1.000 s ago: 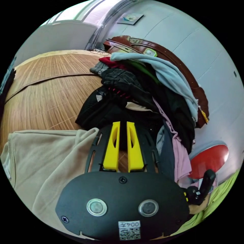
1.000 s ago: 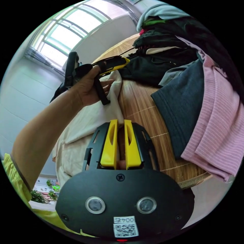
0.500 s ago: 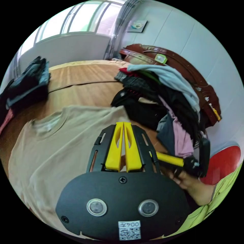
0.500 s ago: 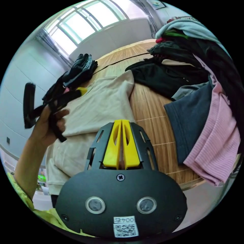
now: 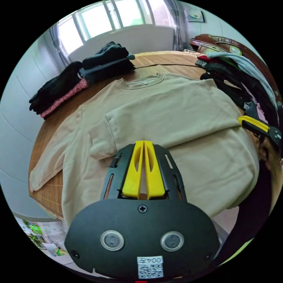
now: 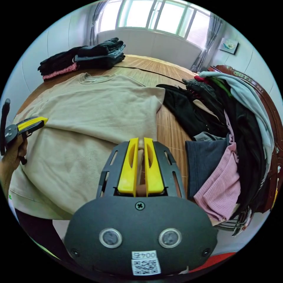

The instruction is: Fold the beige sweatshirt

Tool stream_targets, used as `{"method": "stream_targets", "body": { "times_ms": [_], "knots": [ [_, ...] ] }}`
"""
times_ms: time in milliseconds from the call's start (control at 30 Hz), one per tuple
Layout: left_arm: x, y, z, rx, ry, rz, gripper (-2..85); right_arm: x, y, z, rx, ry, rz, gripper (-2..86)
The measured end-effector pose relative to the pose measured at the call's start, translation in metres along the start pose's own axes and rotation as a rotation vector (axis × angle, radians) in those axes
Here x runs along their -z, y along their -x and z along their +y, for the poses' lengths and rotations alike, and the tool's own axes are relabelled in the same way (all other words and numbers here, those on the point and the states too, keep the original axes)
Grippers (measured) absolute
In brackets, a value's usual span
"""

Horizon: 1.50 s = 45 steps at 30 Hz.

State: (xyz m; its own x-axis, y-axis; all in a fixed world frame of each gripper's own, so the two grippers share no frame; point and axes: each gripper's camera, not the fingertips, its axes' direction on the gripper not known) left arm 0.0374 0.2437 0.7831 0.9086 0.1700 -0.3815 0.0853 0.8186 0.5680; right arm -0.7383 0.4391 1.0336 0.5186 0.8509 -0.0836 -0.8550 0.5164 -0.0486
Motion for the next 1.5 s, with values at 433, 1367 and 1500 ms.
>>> {"method": "stream_targets", "body": {
  "times_ms": [433,1367,1500],
  "knots": [
    [0.040,0.117,0.089,0.345,-0.156,0.262,2.3,0.045,-0.039,0.029,-0.019,-0.193,-0.060,3.8],
    [-0.035,0.642,0.476,1.484,-0.432,0.240,13.6,0.012,-0.255,0.090,-0.532,-0.043,-1.212,9.1],
    [-0.050,0.646,0.473,1.481,-0.425,0.238,12.8,0.010,-0.264,0.087,-0.535,-0.020,-1.188,8.3]
  ]
}}
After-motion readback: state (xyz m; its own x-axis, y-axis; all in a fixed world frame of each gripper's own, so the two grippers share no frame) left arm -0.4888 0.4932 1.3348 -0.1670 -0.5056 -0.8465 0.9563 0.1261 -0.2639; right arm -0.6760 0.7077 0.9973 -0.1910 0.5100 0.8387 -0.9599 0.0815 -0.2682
